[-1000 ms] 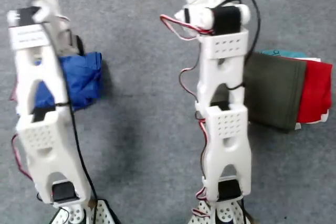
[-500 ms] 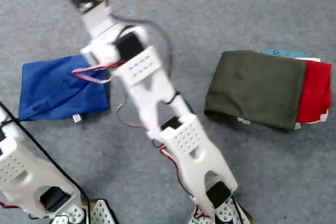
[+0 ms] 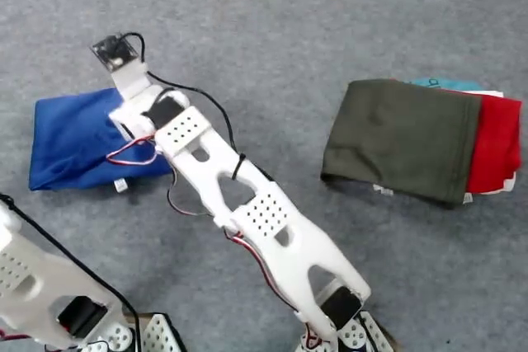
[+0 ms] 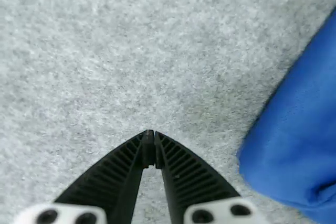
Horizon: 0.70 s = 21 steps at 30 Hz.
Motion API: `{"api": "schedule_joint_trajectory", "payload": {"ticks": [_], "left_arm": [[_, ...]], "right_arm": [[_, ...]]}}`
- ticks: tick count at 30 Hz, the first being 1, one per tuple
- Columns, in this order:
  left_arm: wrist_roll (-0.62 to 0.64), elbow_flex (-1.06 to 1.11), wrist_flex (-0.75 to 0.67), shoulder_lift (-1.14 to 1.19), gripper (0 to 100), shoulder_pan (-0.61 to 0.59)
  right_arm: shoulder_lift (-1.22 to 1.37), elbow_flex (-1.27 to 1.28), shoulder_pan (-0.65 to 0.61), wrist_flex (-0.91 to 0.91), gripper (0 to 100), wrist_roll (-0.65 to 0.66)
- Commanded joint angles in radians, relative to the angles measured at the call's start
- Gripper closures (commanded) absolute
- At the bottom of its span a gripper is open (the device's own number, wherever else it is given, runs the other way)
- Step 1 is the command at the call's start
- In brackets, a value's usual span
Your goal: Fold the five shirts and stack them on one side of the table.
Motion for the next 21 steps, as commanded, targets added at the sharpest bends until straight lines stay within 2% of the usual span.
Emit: {"api": "schedule_joint_trajectory", "payload": {"ticks": [1,13,18,21], "left_arm": [[-0.008,0.001,-0.003,-0.037,97,-0.019],[-0.002,-0.001,-0.011,-0.032,97,0.012],[-0.002,-0.002,-0.012,-0.032,97,0.015],[-0.002,-0.001,-0.012,-0.032,97,0.019]], "right_arm": [[-0.013,-0.084,0.028,0.114,98.5,-0.009],[-0.025,-0.387,0.011,0.744,98.5,-0.017],[-0.084,-0.300,-0.017,0.750,98.5,-0.075],[-0.203,-0.117,-0.055,0.752,98.5,-0.081]]}}
